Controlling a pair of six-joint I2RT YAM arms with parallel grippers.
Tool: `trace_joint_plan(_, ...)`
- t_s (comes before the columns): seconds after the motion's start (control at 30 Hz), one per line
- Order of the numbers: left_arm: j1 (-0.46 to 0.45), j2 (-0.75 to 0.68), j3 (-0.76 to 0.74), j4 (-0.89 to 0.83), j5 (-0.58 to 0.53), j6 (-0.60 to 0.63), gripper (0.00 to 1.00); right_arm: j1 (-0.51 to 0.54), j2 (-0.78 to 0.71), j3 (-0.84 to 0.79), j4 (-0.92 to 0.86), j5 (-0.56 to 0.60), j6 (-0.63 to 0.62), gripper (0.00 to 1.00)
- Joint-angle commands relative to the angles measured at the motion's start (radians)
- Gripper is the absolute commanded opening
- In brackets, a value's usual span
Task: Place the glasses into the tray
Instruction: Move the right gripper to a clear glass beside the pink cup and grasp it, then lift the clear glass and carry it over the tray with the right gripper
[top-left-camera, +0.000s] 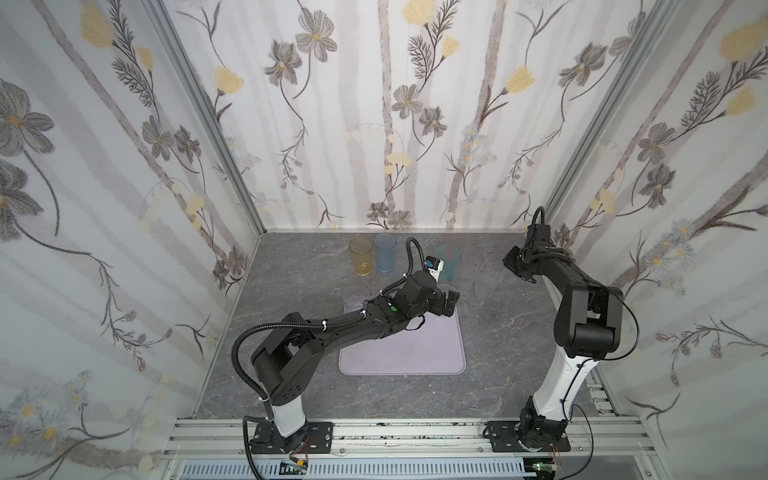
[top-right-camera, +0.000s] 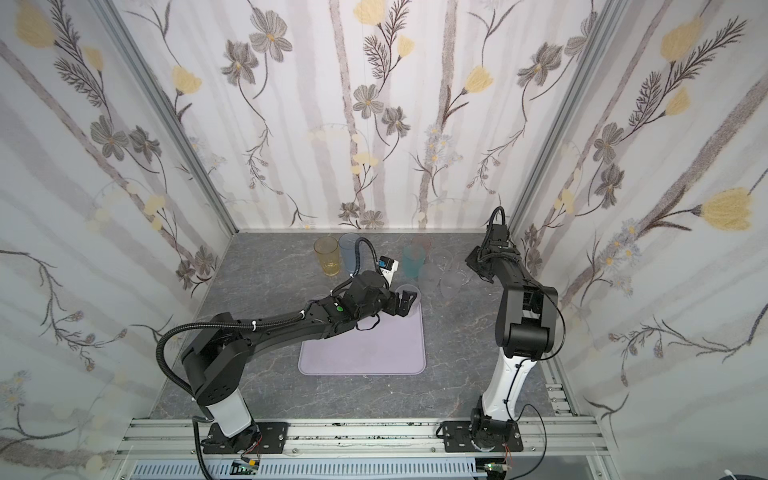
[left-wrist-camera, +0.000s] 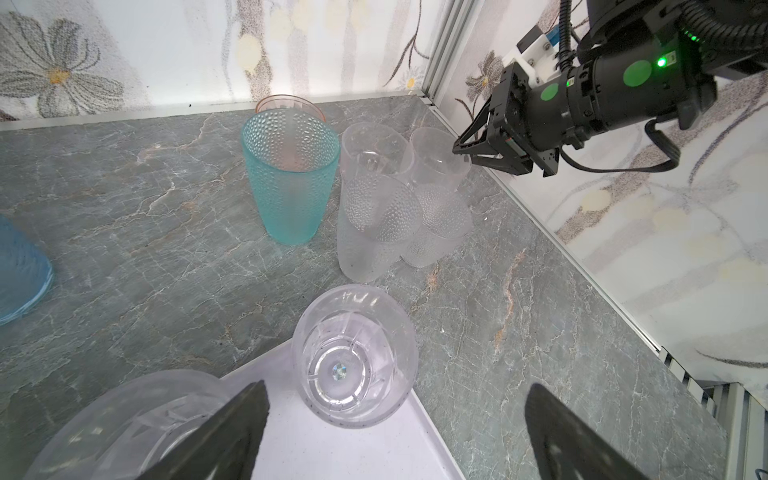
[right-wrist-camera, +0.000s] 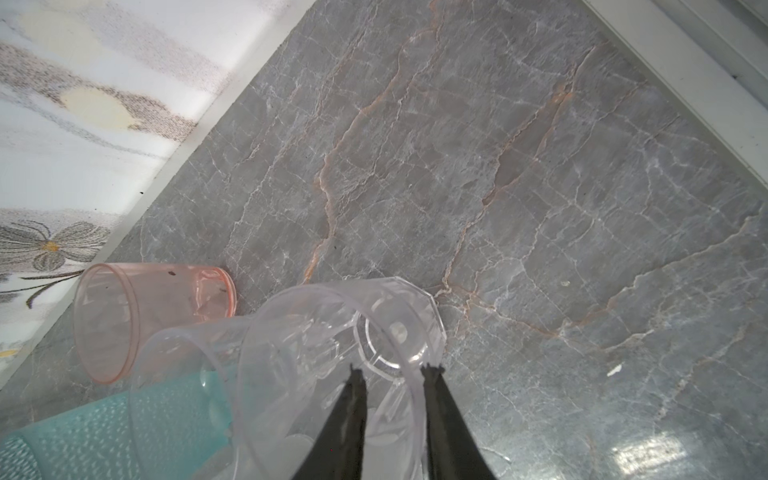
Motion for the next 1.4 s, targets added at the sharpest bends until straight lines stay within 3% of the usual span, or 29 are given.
trace_joint_plan(0.0,0.000,-0.011,-0.007,0.005,-0.025,0.010,0.99,0.000,0.011,-0.006,0.035,-0.009,-0.007,0.20)
trace_joint_plan(0.33,0.001,-0.037,-0.025,0.005,-0.057,0.031,0.99,-0.001,-0.019,-0.036,0.018,0.056,-0.054,0.04)
trace_joint_plan(0.77,0.081,-0.166,-0.067,-0.050,-0.139,0.087,1.00,0.042,-0.330,-0.069,-0.114,0.164,-0.098,0.00)
trace_joint_plan(0.93,0.170,-0.215,-0.054,-0.241,-0.178,0.099,1.00,0.166,-0.471,-0.083,-0.196,0.189,-0.114,0.00)
trace_joint_plan(1.07,0.251,-0.309,-0.119,-0.291,-0.172,0.093,1.00,0.303,-0.561,-0.078,-0.271,0.178,-0.114,0.00)
trace_joint_plan(1.37,0.438,-0.495,-0.255,-0.323,-0.141,0.073,1.00,0.726,-0.581,-0.073,-0.332,0.134,0.004,0.00)
